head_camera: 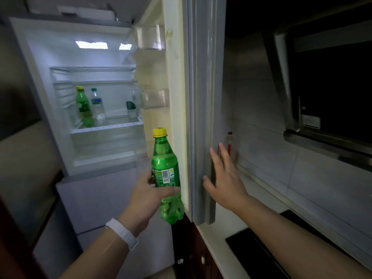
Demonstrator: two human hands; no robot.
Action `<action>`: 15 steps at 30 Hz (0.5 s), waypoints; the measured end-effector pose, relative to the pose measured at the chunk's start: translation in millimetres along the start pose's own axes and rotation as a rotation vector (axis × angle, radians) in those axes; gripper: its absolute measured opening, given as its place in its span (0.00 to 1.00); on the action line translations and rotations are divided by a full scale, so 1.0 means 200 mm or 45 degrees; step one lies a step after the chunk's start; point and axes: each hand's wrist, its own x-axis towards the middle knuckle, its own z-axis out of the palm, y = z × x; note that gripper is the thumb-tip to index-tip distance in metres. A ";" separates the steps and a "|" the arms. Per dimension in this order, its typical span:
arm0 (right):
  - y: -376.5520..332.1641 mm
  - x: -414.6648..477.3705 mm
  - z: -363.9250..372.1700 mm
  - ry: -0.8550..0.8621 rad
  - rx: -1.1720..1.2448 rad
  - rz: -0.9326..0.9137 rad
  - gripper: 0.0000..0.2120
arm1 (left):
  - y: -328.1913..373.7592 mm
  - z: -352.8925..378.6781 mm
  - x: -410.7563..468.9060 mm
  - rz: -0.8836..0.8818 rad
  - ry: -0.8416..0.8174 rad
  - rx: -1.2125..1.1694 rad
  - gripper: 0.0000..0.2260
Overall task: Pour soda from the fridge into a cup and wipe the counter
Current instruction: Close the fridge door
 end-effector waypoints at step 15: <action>-0.42 0.12 0.37 0.296 0.025 -0.625 0.36 | 0.04 -0.54 -0.24 -0.055 0.296 0.097 0.20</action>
